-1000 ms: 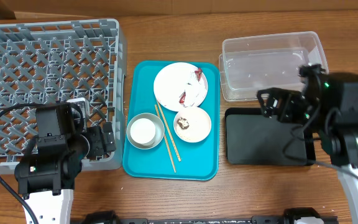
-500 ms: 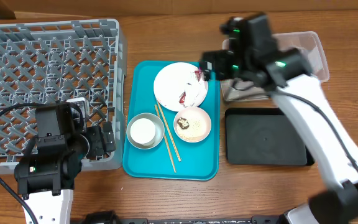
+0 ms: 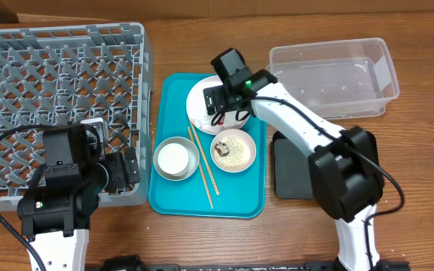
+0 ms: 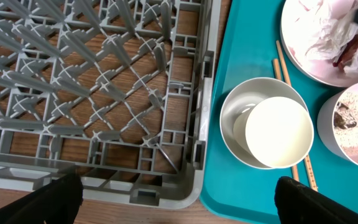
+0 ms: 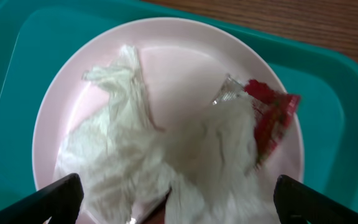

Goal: Sort waste into correct bins and load items into the dishwasher
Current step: 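Carry the tissue waste with the right gripper into the clear bin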

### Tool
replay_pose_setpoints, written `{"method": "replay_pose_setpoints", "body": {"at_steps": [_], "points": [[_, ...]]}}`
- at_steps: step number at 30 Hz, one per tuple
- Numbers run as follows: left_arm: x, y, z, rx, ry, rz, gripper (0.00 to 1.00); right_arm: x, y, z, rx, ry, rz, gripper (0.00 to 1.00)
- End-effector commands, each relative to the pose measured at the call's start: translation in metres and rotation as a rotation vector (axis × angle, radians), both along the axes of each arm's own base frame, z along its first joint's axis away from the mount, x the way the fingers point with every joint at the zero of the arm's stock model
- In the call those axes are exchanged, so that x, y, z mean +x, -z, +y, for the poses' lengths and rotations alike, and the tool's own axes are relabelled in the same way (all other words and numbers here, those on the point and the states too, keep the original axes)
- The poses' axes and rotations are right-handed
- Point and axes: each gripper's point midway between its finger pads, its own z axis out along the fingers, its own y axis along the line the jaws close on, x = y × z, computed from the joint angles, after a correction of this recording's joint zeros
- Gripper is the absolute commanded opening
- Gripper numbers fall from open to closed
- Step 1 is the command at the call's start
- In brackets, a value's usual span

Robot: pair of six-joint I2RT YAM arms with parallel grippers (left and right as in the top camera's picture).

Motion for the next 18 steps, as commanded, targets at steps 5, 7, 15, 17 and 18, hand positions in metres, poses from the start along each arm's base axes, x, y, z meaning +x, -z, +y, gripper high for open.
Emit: {"method": "replay_pose_setpoints", "body": {"at_steps": [5, 7, 15, 17, 18], "points": [[0.003, -0.008, -0.001, -0.012, -0.003, -0.024, 1.0, 0.0, 0.026, 0.022, 0.045, 0.052, 0.03, 1.0], [0.003, -0.008, -0.001, -0.013, -0.004, -0.024, 1.0, -0.005, 0.036, 0.024, 0.038, 0.061, 0.053, 1.0], [0.003, -0.008, -0.001, -0.013, -0.004, -0.024, 1.0, -0.019, 0.049, 0.03, 0.012, 0.046, 0.093, 0.7], [0.003, -0.008, -0.001, -0.013, -0.004, -0.024, 1.0, -0.022, 0.05, 0.028, 0.001, 0.047, 0.106, 0.48], [0.003, -0.008, -0.001, -0.013, -0.004, -0.023, 1.0, -0.024, 0.05, 0.026, -0.007, 0.047, 0.116, 0.36]]}}
